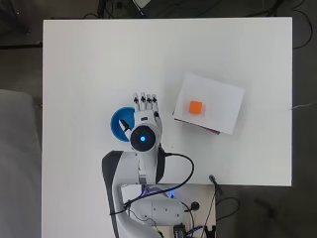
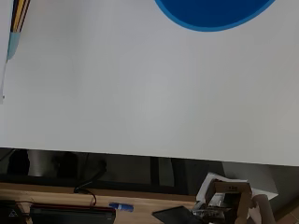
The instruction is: Teleoperate dual arm-hand system to pick and place objects
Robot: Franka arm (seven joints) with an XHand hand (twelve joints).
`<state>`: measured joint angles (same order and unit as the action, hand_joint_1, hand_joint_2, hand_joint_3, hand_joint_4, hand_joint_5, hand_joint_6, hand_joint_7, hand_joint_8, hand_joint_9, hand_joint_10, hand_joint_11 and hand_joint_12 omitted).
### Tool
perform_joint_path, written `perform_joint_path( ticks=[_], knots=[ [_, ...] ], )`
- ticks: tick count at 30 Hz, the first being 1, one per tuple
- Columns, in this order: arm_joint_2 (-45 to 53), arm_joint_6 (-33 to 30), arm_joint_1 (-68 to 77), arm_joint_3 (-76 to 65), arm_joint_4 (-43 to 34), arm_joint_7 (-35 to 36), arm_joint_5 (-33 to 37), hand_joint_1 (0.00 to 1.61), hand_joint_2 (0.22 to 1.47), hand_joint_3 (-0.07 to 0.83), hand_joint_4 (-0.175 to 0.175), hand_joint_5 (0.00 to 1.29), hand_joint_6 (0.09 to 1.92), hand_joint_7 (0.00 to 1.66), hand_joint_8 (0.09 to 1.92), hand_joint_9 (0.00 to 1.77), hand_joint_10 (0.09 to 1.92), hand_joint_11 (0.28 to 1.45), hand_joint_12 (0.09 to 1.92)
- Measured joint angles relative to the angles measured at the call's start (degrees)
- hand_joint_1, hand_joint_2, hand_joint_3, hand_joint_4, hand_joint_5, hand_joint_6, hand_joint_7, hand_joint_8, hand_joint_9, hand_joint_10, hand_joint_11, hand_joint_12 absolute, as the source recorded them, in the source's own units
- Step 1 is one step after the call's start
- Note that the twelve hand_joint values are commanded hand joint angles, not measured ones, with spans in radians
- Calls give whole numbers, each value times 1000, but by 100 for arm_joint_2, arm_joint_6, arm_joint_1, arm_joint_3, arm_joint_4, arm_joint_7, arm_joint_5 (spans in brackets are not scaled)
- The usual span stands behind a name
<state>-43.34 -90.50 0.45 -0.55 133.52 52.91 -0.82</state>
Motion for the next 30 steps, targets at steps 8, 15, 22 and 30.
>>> perform_joint_path(
  ticks=[8, 15, 22, 30],
  knots=[
    [1416, -226, -34, -395, -1184, 371, -224, 173, 1053, 11, 75, 330, 87, 389, 87, 520, 87, 495, 87],
    [1624, -624, -144, -1288, -988, 512, -256, 177, 1066, 8, 83, 334, 87, 363, 87, 488, 87, 482, 87],
    [1922, -1242, -215, -1785, -501, 422, -370, 184, 1066, 4, 80, 310, 87, 357, 87, 468, 87, 466, 87],
    [2945, -1734, -259, -2107, -413, 422, -288, 141, 1071, 3, 59, 253, 87, 332, 87, 428, 87, 446, 87]
  ],
)
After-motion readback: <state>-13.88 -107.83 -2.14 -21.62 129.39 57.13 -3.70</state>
